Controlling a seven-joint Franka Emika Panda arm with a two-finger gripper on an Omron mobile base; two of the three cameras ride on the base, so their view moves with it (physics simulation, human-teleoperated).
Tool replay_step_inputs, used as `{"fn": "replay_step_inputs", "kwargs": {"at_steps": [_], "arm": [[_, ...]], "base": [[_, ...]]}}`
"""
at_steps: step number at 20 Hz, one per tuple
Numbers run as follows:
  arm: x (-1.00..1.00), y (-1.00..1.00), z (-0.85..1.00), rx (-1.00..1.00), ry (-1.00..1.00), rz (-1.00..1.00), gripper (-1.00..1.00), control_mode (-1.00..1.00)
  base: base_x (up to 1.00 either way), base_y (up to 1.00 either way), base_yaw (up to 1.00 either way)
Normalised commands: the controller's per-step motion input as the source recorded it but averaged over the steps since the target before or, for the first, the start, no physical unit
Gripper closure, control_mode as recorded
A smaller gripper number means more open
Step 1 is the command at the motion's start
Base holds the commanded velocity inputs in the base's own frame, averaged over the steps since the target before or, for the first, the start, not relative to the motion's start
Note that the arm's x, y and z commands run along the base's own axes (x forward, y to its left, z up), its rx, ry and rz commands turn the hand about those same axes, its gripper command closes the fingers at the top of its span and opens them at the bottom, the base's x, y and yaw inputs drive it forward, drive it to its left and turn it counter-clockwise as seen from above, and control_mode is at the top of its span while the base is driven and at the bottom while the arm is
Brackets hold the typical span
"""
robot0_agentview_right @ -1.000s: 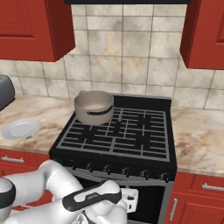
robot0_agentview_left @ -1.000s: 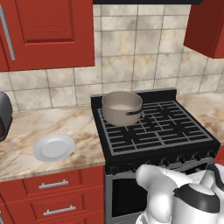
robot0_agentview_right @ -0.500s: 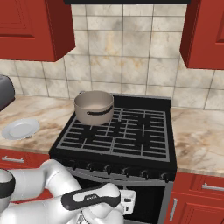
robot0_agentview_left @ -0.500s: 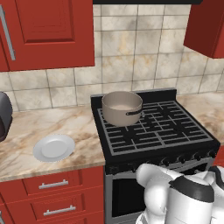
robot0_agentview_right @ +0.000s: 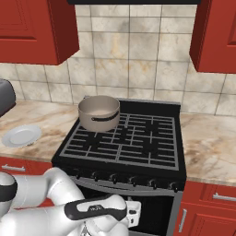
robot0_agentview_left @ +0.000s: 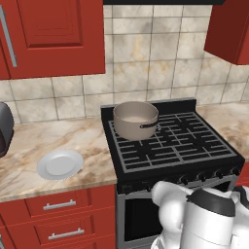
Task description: Retrieve the frozen meat and place it in the pot on a burner. Then turn the burner on.
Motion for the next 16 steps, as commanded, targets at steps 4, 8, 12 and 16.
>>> {"fn": "replay_step_inputs", "kwargs": {"at_steps": [4,8,12,16], "arm": [[0.00,0.10,0.00,0.00,0.00,0.00,-1.00,-1.00],[0.01,0.00,0.00,0.00,0.00,0.00,-1.00,-1.00],[0.07,0.09,0.00,0.00,0.00,-0.04,-1.00,-1.00],[0.15,0.13,0.00,0.00,0.00,-0.07,-1.00,-1.00]], "base": [[0.00,0.00,0.00],[0.00,0.00,0.00],[0.00,0.00,0.00],[0.00,0.00,0.00]]}}
